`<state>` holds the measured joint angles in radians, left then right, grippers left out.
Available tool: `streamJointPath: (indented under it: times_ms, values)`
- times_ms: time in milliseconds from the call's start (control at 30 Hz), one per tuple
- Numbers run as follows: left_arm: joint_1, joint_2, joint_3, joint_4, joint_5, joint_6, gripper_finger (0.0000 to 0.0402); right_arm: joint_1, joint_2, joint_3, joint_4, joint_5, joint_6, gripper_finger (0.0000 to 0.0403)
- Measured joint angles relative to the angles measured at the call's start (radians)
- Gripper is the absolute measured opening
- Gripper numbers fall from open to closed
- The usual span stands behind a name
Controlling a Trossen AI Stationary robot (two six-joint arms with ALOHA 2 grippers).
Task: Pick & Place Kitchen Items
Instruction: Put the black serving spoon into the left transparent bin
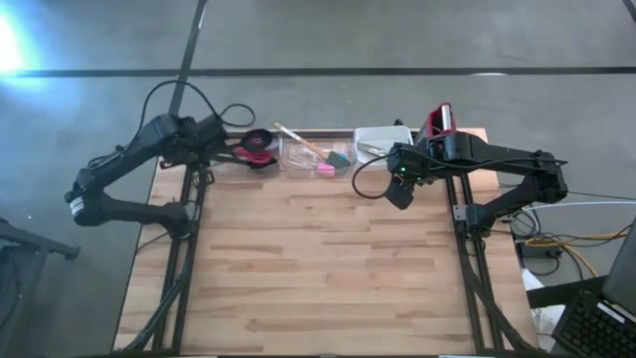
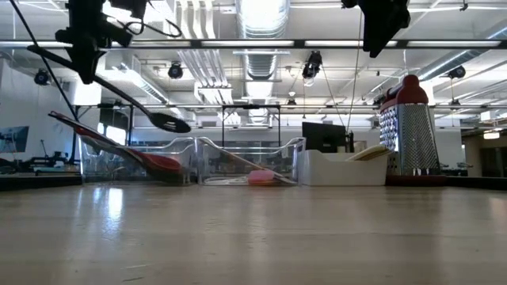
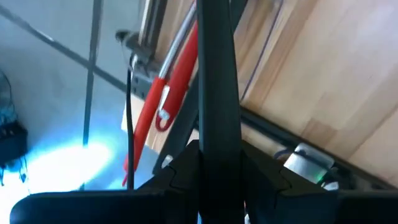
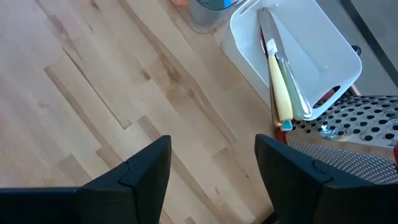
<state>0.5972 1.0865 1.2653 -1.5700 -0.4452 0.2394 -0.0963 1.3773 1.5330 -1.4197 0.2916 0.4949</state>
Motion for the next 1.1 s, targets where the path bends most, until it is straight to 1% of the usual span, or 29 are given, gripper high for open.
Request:
streamJointPath:
  times_ms: [200,467,600,967,1100]
  values:
    - [0.072,0.002,-0.070,0.016,0.001,0.111,0.0086,0.000,0.000,0.000,0.002,0.014,-0.001,0.0224]
    - [0.099,0.005,-0.175,0.182,0.000,0.268,0.0086,-0.002,0.000,0.000,0.006,0.026,-0.001,0.0224]
    - [0.113,0.014,-0.207,0.244,0.038,0.339,0.0086,-0.002,0.000,0.000,0.009,0.026,-0.001,0.0224]
    - [0.220,0.096,-0.285,0.382,0.044,0.425,0.0086,-0.002,0.000,0.000,0.014,0.037,-0.027,0.0224]
    - [0.228,0.124,-0.292,0.393,0.012,0.419,0.0088,-0.002,0.000,0.000,0.021,0.054,-0.040,0.0224]
